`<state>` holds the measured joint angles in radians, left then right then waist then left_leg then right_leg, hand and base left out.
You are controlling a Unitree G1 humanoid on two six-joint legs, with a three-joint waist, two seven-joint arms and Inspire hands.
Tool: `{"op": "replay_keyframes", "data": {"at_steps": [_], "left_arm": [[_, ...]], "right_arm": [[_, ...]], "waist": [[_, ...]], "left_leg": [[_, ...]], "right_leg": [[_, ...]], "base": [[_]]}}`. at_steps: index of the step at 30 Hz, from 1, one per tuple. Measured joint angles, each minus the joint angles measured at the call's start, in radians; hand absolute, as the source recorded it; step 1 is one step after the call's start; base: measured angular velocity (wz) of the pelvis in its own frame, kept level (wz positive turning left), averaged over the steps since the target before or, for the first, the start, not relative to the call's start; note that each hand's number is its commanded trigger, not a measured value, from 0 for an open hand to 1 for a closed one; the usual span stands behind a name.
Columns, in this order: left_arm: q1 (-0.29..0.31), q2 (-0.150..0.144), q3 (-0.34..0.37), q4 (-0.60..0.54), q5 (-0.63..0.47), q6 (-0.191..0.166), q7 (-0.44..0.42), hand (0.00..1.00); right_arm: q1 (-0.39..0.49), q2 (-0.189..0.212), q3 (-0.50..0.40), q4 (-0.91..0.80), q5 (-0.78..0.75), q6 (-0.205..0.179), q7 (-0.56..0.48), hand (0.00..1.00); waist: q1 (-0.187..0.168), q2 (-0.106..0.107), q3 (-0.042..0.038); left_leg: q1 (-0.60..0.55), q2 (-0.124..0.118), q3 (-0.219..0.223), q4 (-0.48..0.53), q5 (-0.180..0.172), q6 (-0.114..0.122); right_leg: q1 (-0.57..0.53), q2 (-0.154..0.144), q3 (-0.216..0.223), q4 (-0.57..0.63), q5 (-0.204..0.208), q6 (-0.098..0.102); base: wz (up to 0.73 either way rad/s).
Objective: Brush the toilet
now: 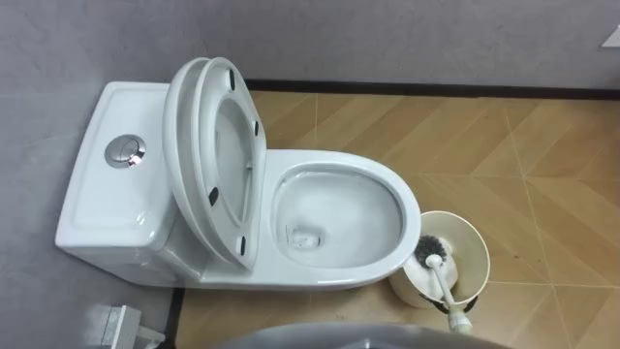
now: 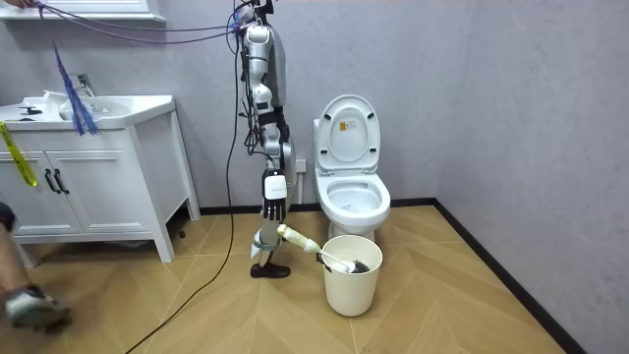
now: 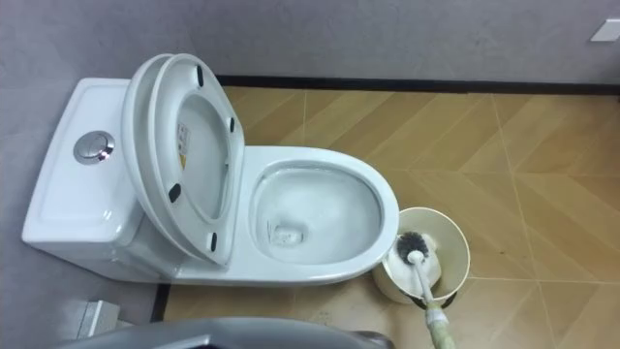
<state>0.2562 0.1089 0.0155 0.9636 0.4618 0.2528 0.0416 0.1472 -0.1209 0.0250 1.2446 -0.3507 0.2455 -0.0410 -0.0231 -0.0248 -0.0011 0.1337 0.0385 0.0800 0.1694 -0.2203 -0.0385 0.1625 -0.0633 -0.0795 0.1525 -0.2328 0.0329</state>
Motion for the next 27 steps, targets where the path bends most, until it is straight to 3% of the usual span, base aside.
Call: {"op": "replay_keyframes", "data": {"at_steps": [16,27], "left_arm": [[-0.004,0.001,-0.010,0.000,0.000,-0.018,-0.002,0.00],[-0.006,0.002,-0.009,0.006,0.002,-0.035,-0.002,0.00]], "right_arm": [[-0.010,-0.001,0.002,-0.002,0.001,-0.018,-0.038,0.00],[0.009,-0.001,-0.040,-0.078,0.068,-0.083,-0.179,0.00]], "waist": [[0.000,0.006,0.0047],[-0.002,0.007,0.0065]], "left_leg": [[-0.002,0.000,-0.001,-0.001,0.000,0.000],[-0.011,0.000,-0.001,0.000,0.000,0.000]], "right_leg": [[-0.001,0.000,-0.001,-0.001,0.000,0.000],[-0.009,0.000,-0.003,-0.001,-0.001,0.001]], "base": [[0.00],[0.00]]}}
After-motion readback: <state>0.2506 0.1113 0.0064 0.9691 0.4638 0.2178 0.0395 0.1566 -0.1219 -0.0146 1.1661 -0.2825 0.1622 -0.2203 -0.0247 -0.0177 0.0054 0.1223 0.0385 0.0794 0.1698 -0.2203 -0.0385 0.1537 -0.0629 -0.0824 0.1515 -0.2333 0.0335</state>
